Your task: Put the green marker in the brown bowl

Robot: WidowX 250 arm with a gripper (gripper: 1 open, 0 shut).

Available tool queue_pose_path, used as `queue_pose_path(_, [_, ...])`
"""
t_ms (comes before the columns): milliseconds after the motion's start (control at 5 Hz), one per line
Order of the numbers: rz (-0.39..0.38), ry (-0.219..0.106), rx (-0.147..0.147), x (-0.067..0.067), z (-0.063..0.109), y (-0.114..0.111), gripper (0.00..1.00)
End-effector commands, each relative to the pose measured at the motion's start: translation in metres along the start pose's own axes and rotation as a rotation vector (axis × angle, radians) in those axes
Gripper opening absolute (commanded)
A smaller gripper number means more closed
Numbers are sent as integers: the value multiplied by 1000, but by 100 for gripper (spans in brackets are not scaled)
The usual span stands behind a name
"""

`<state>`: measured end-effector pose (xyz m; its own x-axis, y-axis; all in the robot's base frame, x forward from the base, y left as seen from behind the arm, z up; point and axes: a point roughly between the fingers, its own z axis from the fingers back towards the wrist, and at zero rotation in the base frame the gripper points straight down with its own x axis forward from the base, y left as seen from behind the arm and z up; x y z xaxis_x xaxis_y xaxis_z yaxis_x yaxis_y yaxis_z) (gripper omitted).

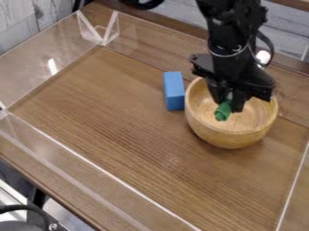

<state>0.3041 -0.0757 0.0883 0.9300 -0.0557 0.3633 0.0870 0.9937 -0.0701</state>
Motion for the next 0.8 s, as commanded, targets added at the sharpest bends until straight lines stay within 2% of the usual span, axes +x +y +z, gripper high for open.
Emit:
queue_pose_path(0, [-14, -58, -8, 15, 9, -6, 0])
queue_pose_path(600, [-15, -57, -1, 17, 3, -6, 0])
